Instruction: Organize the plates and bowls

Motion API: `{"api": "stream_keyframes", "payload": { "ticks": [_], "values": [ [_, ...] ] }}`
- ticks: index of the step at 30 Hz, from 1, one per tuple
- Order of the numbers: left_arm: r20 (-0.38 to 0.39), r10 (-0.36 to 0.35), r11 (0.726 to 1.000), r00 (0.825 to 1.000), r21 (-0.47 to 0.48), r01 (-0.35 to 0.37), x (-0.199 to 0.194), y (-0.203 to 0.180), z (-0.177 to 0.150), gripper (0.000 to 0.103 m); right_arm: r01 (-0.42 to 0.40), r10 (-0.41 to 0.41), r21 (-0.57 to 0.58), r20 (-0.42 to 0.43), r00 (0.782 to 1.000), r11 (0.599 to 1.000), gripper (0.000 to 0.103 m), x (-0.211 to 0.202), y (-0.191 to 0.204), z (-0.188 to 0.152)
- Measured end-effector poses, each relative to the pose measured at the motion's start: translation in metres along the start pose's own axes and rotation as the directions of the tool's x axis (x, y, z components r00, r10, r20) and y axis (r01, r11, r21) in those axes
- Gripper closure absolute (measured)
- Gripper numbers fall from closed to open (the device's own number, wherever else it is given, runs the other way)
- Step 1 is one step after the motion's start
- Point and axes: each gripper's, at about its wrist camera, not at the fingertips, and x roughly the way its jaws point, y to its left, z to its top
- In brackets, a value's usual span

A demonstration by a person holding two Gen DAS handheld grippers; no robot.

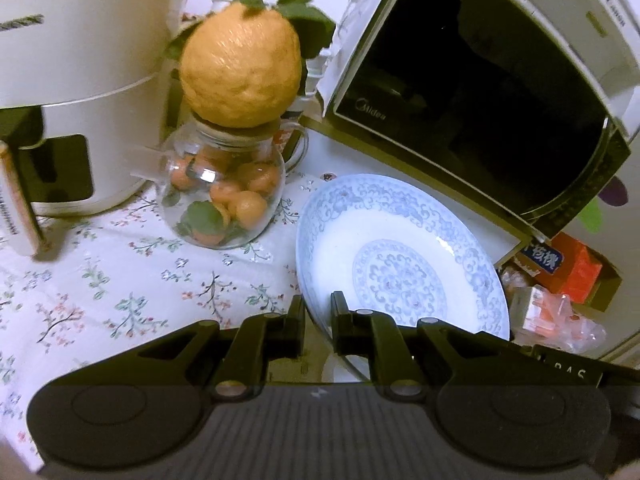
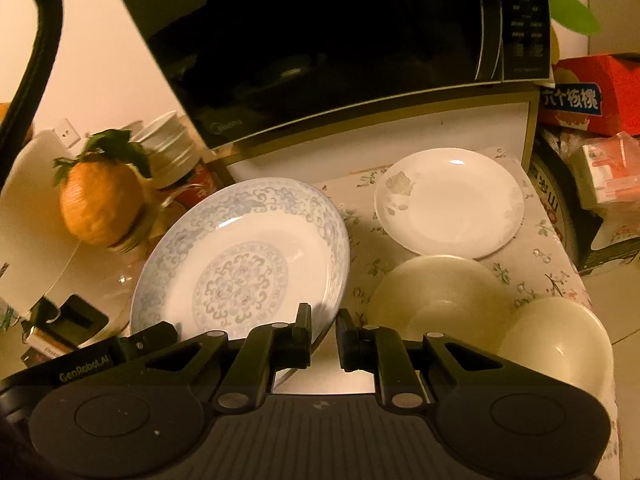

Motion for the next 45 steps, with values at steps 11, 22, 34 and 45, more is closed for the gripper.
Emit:
{"api": "stream_keyframes", "payload": {
  "ticks": [11,22,34,45],
  "values": [
    [0.042,0.017,1.000,0.999,-0.003,-0.017,-0.056,0.016,-0.030,0.092,-0.026,0.027,-0.065,0.018,0.999,0.998,0.089,-0.049,0.018,-0.032],
    [0.049,0.034,0.999,0.998,0.007,-0.034,-0.099,0.031,-0.071,0.093,-0.052,0.054,-0.126,0.014,0.998,0.991,0.088,-0.095,0.029,-0.086],
    [-0.032,0.073,0.997,0.997,-0.002,-0.073,-0.107,0.058,-0.120,0.093,-0.051,0.037,-0.167,-0.083,0.996,0.985,0.088,-0.095,0.033,-0.141],
    [-0.095,0.096,0.995,0.991,0.020,-0.094,-0.101,0.071,-0.138,0.093,-0.022,-0.009,-0.194,-0.159,0.987,0.981,0.087,-0.083,0.032,-0.177]
  ]
}}
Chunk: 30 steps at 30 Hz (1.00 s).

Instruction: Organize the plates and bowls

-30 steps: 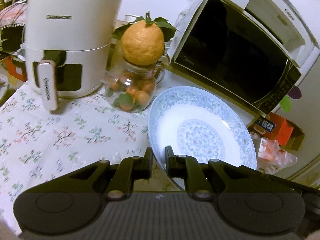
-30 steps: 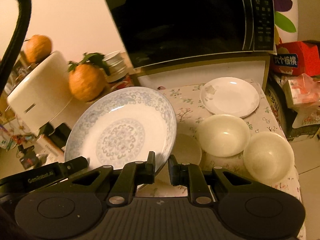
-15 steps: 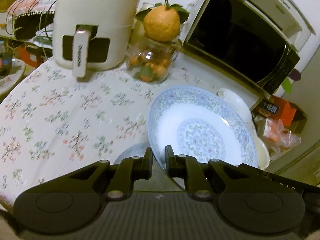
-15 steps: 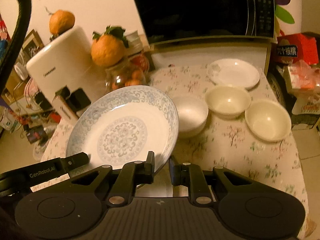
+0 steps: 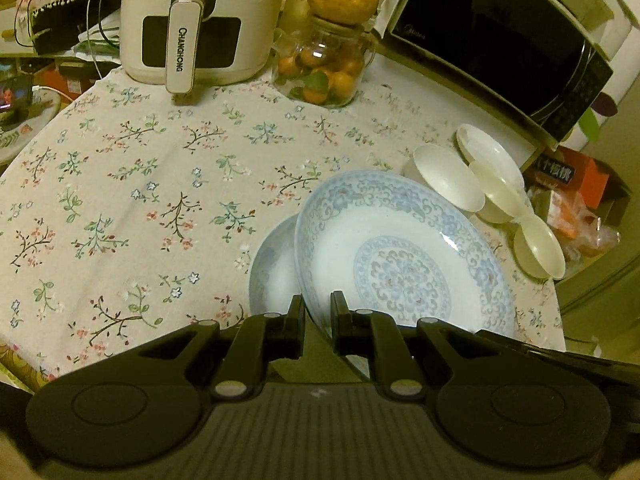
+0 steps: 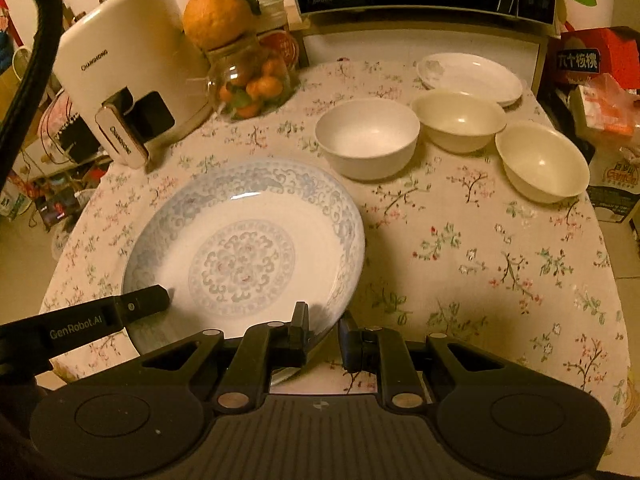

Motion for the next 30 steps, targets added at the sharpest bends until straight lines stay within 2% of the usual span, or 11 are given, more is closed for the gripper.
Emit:
{"api": "stream_keyframes", "payload": {
  "ticks": [30],
  "values": [
    [-0.049,0.034,0.999,0.998,-0.020,-0.036,0.015,0.006,-0.003,0.093,0.008,-0.008,-0.003,-0.045,0.999,1.000,0.086,0.025,0.002,-0.006]
  ]
}}
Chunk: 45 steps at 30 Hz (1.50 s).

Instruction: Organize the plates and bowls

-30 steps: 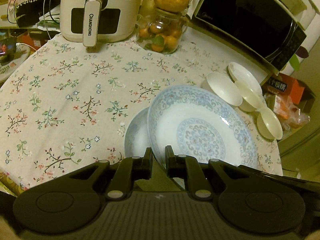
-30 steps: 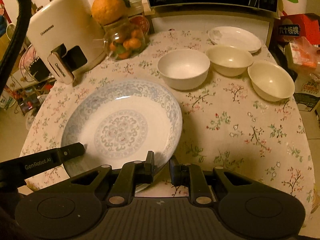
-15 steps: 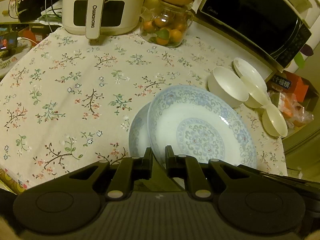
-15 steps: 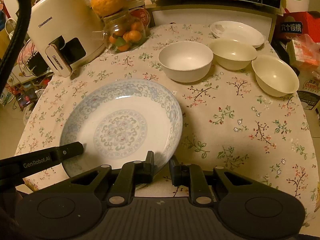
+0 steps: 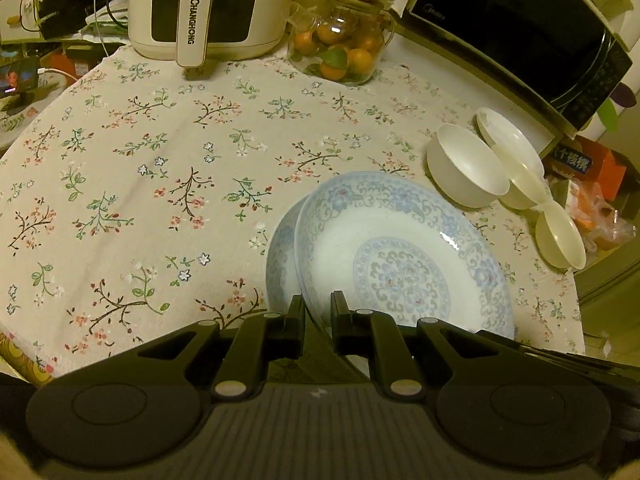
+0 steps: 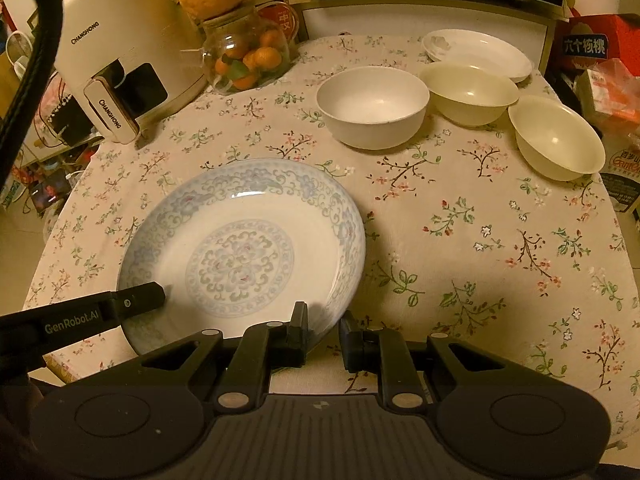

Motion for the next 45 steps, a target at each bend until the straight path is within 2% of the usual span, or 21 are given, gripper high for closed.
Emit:
{"api": "stream_keyframes", "payload": {
  "ticks": [16,45],
  "values": [
    [-0.014,0.030,1.000,0.999,-0.002,-0.030,0.001,0.000,-0.003,0.092,0.004,-0.005,-0.018,-0.012,1.000,1.000,0.086,0.005,0.004,0.002],
    [0.033,0.151,0.982,0.988,0.113,-0.153,-0.002,-0.017,-0.010,0.092,0.013,-0.014,-0.020,-0.052,0.999,1.000,0.084,0.008,0.007,-0.002]
  ]
}}
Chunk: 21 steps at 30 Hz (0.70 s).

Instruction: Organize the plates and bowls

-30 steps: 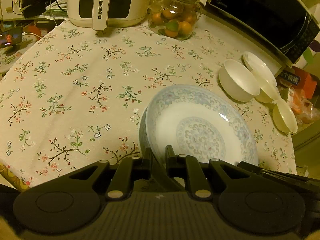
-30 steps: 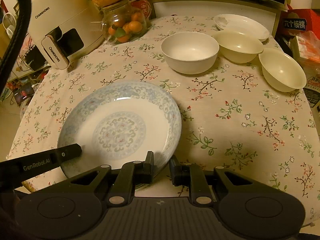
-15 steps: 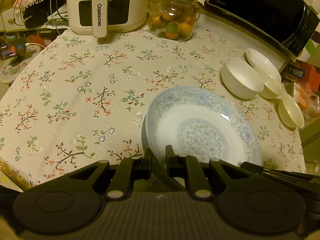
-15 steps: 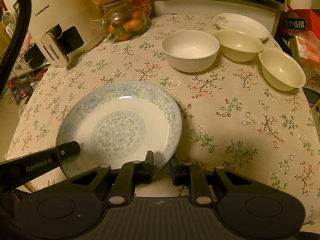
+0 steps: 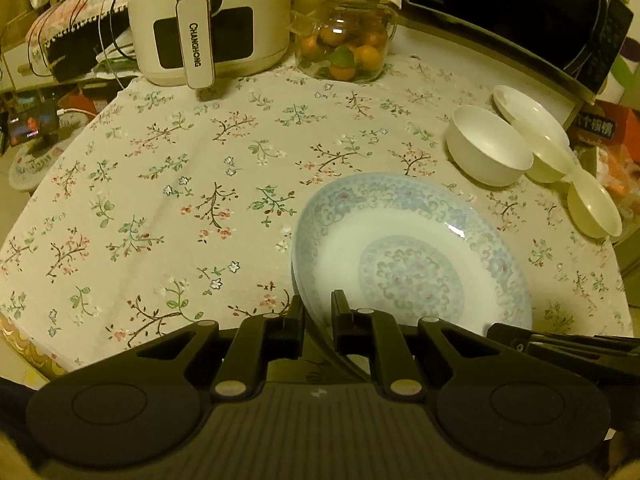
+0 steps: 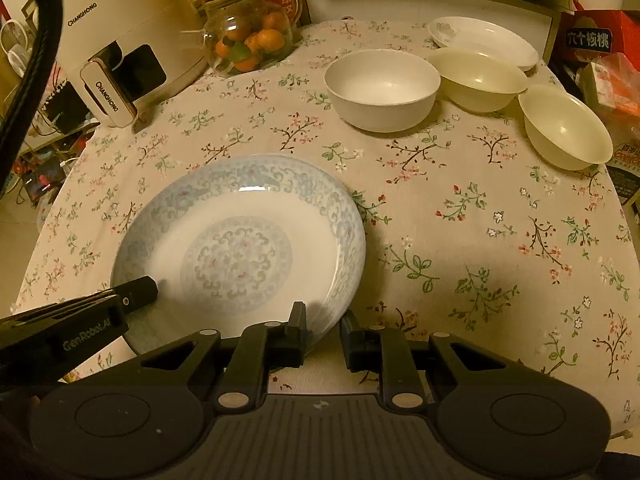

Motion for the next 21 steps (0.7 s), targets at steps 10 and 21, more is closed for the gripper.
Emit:
{"api": "stream_keyframes", "payload": {
  "ticks": [10,21],
  "values": [
    [0.029,0.038,0.998,0.999,0.050,-0.040,0.0004,-0.0055,-0.0038,0.091,0.015,-0.015,-0.005,0.003,1.000,1.000,0.083,0.0012,0.0032,-0.0008],
    [0.040,0.058,0.996,0.998,0.060,-0.060,0.0021,-0.0061,-0.0067,0.091,0.037,-0.037,-0.018,0.012,0.999,0.999,0.083,0.0014,0.0055,-0.0015]
  ]
}}
